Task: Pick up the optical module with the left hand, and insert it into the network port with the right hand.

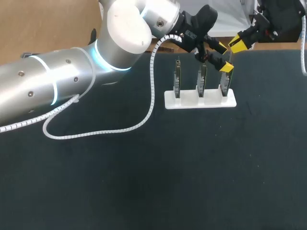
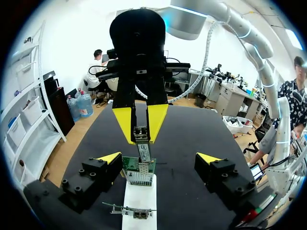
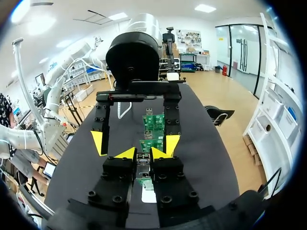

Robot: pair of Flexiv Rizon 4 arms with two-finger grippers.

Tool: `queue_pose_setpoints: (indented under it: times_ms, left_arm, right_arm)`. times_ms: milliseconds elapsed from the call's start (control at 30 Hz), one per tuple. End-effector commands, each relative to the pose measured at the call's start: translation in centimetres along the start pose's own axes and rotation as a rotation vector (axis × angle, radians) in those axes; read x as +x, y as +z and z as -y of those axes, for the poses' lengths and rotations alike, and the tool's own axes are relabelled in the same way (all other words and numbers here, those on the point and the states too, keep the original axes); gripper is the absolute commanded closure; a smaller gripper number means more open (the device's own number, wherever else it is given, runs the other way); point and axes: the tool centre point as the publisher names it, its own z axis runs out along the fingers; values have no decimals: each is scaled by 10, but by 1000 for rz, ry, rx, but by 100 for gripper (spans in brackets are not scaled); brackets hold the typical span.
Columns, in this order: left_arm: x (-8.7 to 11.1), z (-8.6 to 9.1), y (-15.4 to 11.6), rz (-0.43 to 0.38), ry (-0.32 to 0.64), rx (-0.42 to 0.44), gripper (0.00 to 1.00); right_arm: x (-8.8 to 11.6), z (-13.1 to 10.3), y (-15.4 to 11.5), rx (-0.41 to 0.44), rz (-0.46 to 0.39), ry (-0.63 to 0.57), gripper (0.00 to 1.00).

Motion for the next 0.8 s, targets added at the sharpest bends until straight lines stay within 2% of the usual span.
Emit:
queue_pose_setpoints:
  times_ms: [33, 800]
  left_arm:
    - [0, 0, 0, -1, 0, 0, 0]
    - [0, 0, 0, -1, 0, 0, 0]
  right_arm:
    - [0, 4, 1, -5, -1, 0, 100]
    - [3, 2, 2, -3, -18, -38, 100]
